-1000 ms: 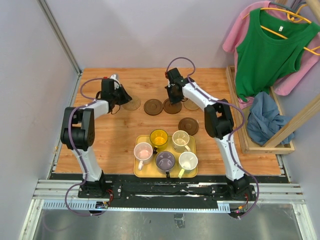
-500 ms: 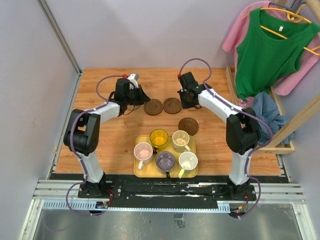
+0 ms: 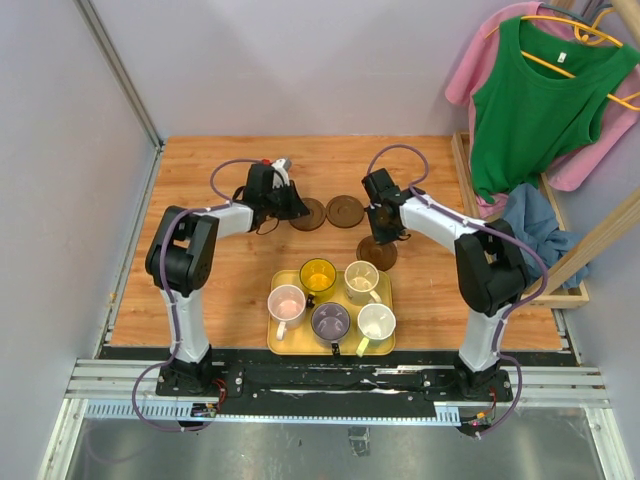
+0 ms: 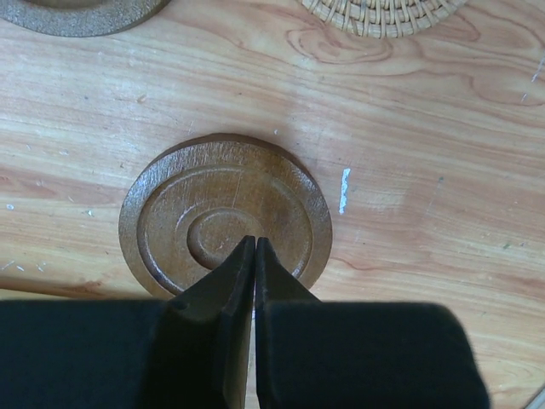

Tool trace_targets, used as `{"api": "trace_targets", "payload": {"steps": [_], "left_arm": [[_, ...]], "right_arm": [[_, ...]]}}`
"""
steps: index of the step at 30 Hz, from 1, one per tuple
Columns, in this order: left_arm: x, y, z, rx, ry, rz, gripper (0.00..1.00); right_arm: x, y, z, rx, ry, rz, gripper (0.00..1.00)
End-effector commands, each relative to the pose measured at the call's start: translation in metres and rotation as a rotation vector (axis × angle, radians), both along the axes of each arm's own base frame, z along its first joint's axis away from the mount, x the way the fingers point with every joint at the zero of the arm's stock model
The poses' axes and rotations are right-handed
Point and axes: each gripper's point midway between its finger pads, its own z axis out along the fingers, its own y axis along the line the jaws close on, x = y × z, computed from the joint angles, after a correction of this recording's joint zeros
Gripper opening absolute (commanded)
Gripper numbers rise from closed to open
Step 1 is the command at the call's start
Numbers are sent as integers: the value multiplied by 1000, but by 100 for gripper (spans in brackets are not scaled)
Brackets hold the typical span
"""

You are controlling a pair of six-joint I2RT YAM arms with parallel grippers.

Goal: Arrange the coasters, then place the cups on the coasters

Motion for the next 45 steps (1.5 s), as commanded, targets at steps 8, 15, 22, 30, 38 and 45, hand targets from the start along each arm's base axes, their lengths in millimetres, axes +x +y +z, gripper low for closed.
{"api": "trace_targets", "payload": {"steps": [8,15,22,30,38,45], "left_arm": [[6,-6,-36,47,92,-20,7],[17,1,-47,93,109,24,7],[35,6,-46,112,98,60,7],[51,18,-41,110,90,95,8],[58,26,-38,108,85,118,7],[64,25,-34,99,77,105,8]], "right_arm": [[-8,-32,-41,-26,132,-142,1],[7,-69,-48,-70,157,-251,1],[39,-108,-36,-135,118,-358,1],[71,-143,-35,-193,108,-460,1],[110,-168,-41,-161,84,-531,1],[130,-172,-42,-125,63,-536,1]]}}
